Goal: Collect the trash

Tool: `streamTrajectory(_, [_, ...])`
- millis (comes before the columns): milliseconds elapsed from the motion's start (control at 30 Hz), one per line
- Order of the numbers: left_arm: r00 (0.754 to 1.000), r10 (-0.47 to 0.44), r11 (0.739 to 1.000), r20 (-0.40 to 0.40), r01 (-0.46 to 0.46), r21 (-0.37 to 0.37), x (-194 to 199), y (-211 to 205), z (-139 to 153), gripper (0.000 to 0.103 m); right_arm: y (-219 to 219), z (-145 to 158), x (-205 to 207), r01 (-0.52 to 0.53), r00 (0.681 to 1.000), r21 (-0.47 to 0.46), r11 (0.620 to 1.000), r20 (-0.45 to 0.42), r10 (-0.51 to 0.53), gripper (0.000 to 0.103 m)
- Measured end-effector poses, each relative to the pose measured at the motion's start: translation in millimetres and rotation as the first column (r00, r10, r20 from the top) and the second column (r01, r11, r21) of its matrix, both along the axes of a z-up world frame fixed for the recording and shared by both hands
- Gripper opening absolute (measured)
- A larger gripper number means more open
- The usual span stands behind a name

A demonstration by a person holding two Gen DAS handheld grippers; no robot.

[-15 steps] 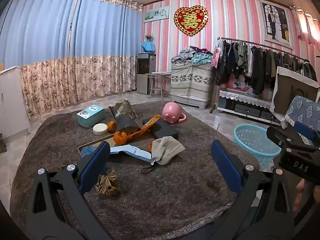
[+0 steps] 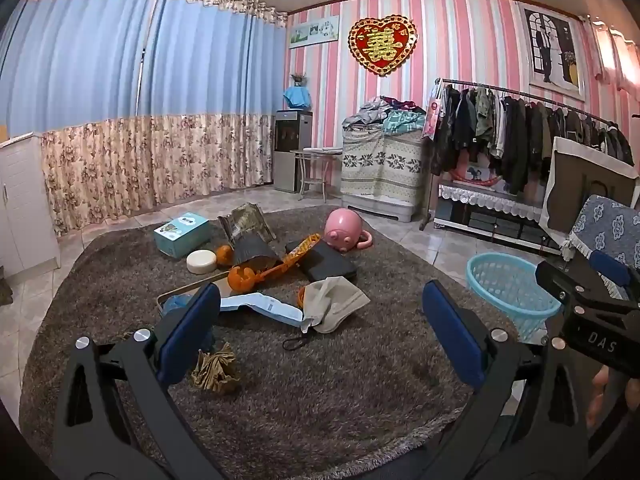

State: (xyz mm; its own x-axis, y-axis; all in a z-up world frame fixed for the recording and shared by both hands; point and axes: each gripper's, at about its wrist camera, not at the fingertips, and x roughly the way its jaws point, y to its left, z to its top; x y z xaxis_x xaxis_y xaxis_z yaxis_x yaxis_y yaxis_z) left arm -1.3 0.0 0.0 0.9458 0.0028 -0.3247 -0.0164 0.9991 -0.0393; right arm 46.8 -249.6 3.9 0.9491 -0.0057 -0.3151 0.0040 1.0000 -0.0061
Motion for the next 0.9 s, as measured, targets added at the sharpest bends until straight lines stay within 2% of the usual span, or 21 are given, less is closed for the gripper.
streamTrajectory(100, [1.000, 0.002, 1.000, -0.001, -0.002, -0.002, -0.1, 1.6, 7.4, 0.098, -0.2, -0.1, -0.1, 0.000, 1.000, 0.000, 1.000, 0.001, 0.000, 0.099])
streamTrajectory(900, [1.000, 0.001, 1.000, 0.005, -0.001, -0.004, -1.9, 2.6, 7.0, 0.098, -0.2, -0.4, 0.3, 0.000, 1.000, -0.006, 1.000, 0.001, 0.000, 0.099])
